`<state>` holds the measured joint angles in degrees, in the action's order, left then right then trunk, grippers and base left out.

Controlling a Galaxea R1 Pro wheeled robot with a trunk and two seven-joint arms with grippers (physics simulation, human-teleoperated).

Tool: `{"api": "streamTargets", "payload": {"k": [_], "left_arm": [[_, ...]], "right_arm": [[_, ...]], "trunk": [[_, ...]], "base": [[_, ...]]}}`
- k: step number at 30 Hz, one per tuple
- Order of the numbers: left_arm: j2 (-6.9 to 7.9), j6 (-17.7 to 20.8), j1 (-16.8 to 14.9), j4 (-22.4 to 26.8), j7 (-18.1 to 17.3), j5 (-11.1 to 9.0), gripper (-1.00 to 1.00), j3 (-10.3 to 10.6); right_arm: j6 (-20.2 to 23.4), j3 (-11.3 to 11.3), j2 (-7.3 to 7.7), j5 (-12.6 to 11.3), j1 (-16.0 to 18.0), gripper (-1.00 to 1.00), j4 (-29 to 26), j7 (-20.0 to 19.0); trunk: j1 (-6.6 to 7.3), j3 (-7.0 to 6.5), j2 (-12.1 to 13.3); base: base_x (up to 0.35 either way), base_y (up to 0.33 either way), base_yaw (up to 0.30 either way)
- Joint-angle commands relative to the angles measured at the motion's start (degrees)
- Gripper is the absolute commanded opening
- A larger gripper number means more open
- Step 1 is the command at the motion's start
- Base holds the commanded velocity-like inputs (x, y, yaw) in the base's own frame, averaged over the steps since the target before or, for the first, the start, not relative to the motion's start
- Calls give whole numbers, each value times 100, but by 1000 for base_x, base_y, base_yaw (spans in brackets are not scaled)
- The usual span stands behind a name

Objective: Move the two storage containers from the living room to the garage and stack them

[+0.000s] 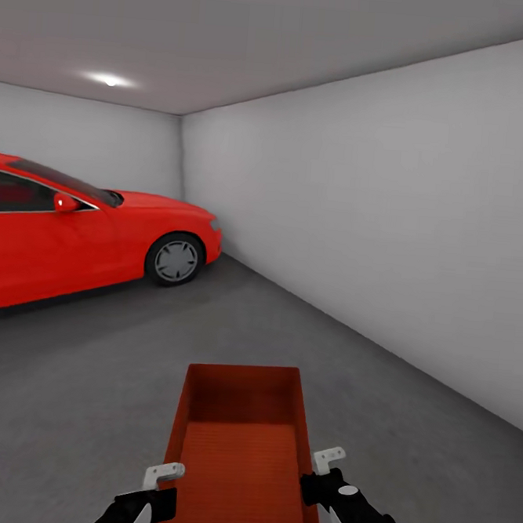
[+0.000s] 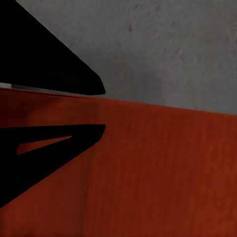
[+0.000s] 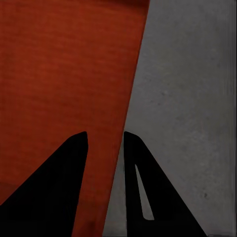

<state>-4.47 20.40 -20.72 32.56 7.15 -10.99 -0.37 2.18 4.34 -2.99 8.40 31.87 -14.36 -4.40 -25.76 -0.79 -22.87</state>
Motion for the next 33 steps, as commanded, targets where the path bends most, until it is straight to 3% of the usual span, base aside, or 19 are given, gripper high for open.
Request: {"api": "streamTargets", "payload": {"k": [1, 22, 33], "left_arm": [[-3, 46, 7, -4, 67, 18, -100, 11], [-1, 44, 7, -4, 67, 18, -100, 11], [-1, 45, 7, -4, 67, 18, -100, 11]], "right_arm": [[-15, 15, -237, -5, 3, -100, -32, -175], [-15, 15, -234, -5, 3, -100, -32, -175], [-15, 15, -237, -5, 3, -100, -32, -175]], "trunk": [[-2, 0, -4], [-2, -54, -4], [-2, -58, -4]], "base": [[0, 0, -268], [0, 0, -258], [0, 0, -37]]}}
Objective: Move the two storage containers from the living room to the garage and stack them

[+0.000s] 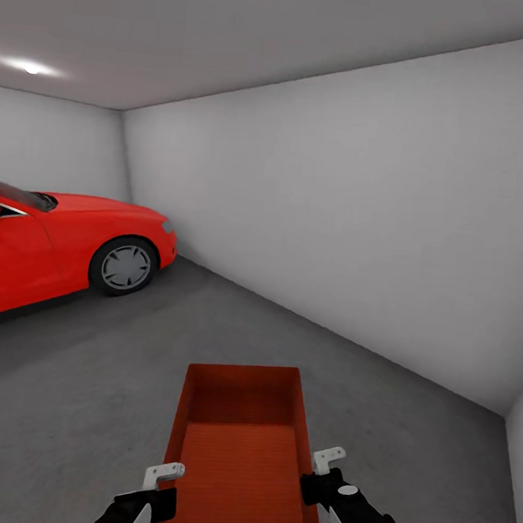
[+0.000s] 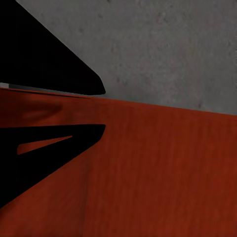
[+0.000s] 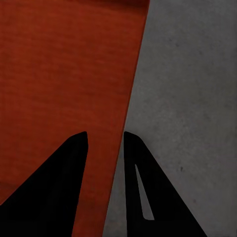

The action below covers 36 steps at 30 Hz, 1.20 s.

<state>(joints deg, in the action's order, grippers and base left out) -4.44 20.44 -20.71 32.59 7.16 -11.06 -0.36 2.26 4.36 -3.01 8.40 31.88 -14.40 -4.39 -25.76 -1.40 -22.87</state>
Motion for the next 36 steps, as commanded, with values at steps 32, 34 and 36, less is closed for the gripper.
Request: {"api": "streamTargets", "payload": {"k": [32, 34, 36], "left_arm": [[-5, 44, 5, -7, 67, 25, -100, 9], [-4, 42, 5, -7, 67, 25, -100, 9], [-4, 43, 5, -7, 67, 25, -100, 9]], "right_arm": [[-14, 14, -234, -6, 3, -100, -28, -176], [-15, 15, -235, -6, 3, -100, -28, -176], [-15, 17, -235, -6, 3, -100, -28, -176]], "trunk": [[-2, 2, -5], [-2, 2, -5], [-2, 2, -5]], "base": [[0, 0, -187], [0, 0, -212], [0, 0, -204]]}}
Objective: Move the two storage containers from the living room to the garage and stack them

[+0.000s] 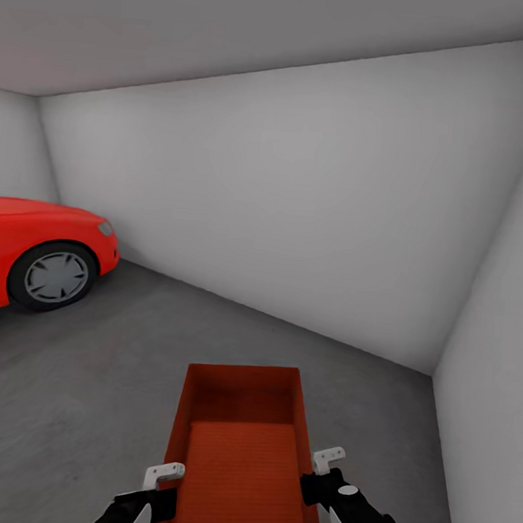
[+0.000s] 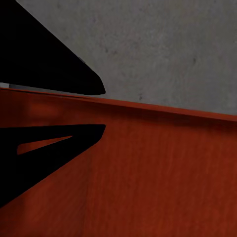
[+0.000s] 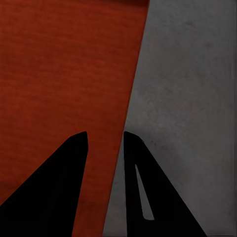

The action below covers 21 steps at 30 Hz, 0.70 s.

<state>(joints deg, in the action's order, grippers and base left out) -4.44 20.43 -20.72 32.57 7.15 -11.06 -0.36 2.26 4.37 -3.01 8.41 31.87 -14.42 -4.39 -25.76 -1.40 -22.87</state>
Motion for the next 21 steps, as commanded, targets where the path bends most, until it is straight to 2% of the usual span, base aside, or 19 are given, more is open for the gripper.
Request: {"api": "streamTargets", "payload": {"k": [1, 13, 21], "left_arm": [[-7, 42, 6, -5, 67, 25, -100, 10], [-11, 42, 6, -5, 67, 25, -100, 10], [-10, 44, 6, -5, 67, 25, -100, 10]], "right_arm": [[-15, 16, -235, -6, 4, -100, -26, -176], [-15, 13, -235, -6, 4, -100, -26, -176], [-15, 12, -235, -6, 4, -100, -26, -176]], "trunk": [[-2, 2, -5], [-2, 2, -5], [-2, 2, -5]], "base": [[0, 0, -199], [0, 0, -186], [0, 0, -34]]}}
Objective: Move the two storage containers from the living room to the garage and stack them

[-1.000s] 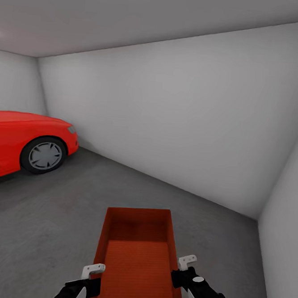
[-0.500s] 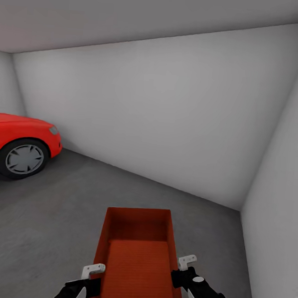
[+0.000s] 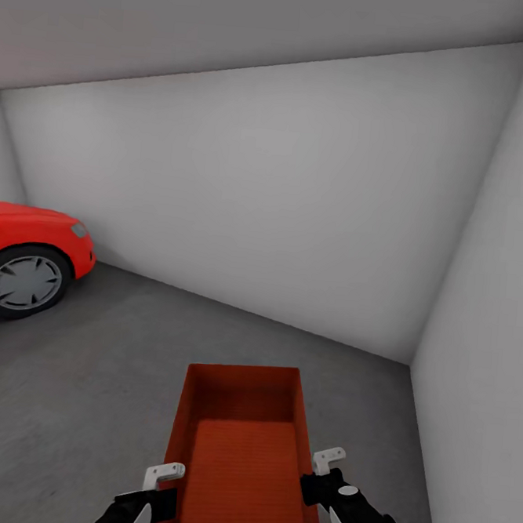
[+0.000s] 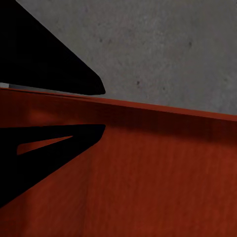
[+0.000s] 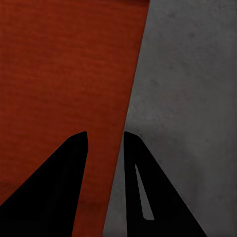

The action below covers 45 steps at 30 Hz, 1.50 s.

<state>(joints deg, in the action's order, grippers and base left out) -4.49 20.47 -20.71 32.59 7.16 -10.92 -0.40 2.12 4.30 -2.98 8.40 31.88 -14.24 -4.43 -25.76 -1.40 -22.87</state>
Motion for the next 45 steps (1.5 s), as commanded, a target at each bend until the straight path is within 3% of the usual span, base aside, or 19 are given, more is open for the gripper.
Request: {"api": "streamTargets", "payload": {"k": [1, 7, 26, 45], "left_arm": [[-4, 43, 5, -7, 66, 11, -100, 14], [0, 45, 5, -7, 66, 11, -100, 14], [1, 45, 5, -7, 66, 11, -100, 14], [1, 44, 5, -7, 66, 11, -100, 14]], "right_arm": [[-1, 18, -238, -5, 2, -100, -44, -173], [-1, 22, -238, -5, 2, -100, -44, -173], [-1, 20, -237, 2, 2, -100, -44, -173], [-10, 18, -238, 3, 2, -100, -44, -173]], "trunk": [[-2, 2, -5], [-2, 2, -5], [-2, 2, -5], [-2, 2, -5]], "base": [[0, 0, -3], [89, 22, -1], [296, 6, 0], [14, 0, 0]]}}
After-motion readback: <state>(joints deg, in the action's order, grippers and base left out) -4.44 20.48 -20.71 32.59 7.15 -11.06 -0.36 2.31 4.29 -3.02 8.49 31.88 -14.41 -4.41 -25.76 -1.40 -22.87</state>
